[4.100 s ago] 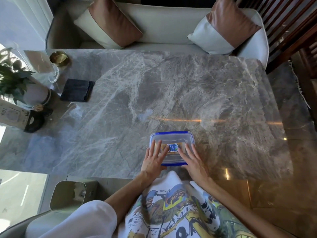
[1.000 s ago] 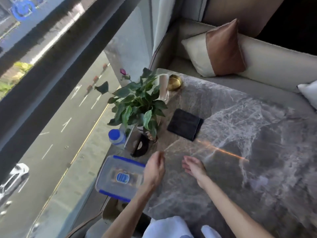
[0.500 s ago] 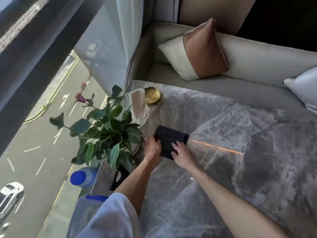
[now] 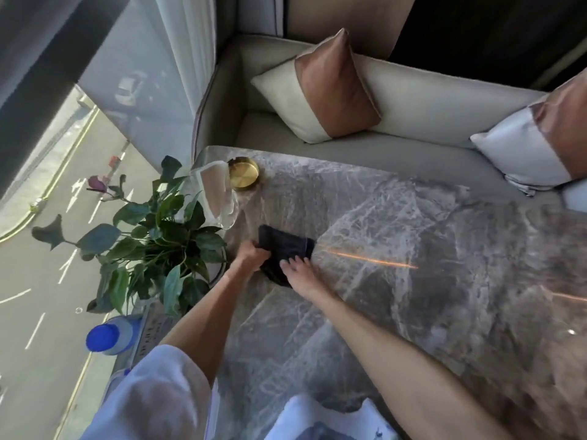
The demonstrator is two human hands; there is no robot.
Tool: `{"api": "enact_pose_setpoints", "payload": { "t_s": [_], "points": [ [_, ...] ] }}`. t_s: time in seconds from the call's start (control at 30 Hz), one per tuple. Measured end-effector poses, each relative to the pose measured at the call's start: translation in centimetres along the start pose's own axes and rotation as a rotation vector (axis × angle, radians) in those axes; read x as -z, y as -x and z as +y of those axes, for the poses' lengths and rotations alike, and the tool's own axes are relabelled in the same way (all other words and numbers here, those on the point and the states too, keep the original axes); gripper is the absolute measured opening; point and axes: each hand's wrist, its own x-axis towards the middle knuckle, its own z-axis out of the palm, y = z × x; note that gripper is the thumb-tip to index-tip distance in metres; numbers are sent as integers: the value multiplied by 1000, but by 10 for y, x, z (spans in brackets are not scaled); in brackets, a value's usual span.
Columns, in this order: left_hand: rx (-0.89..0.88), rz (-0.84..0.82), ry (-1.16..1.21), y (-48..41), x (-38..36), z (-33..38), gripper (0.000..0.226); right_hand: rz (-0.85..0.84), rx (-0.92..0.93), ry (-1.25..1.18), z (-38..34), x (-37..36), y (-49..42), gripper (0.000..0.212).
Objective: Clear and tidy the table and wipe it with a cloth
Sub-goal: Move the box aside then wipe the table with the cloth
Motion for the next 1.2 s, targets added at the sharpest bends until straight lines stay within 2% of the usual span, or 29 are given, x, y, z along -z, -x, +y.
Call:
{"api": "enact_pose_setpoints", "payload": {
  "t_s": [0.07,0.13,0.2,0.3,0.43,0.53,0.7,0.8,0.9,1.03,1.13,1.2],
  "points": [
    [-133,-15,9,25,-4,12,24,57,-82,-467,-15,7,14,59],
    [-256,-20,-29,53,-13,20,42,13,-199,-979,-28,14,31,67],
    [-362,-7,-178,88,-27,27,37,-111,-168,-1341,-33,23,51,72],
    [-543,64,-362,139,-51,33,25,-195,-83,-1666,-23,39,85,76],
    [-654,117,-551,198,-89,35,34,-322,112,-1809,19,49,138,52],
    [-682,197,-749,238,-133,33,42,-318,233,-1886,60,52,173,39],
    [-718,315,-860,303,-230,27,39,-292,421,-1977,143,61,235,41],
    [-781,396,-849,338,-291,15,49,-327,540,-1996,196,64,269,41],
    [-845,232,-822,362,-338,5,58,-184,440,-1965,247,73,300,39],
    [-882,41,-827,387,-384,1,56,25,258,-2000,309,77,325,34],
    [-876,-169,-710,391,-403,3,52,82,197,-2043,343,81,323,47],
    [-825,-333,-542,384,-410,2,48,101,99,-2082,359,85,314,43]
  ]
}}
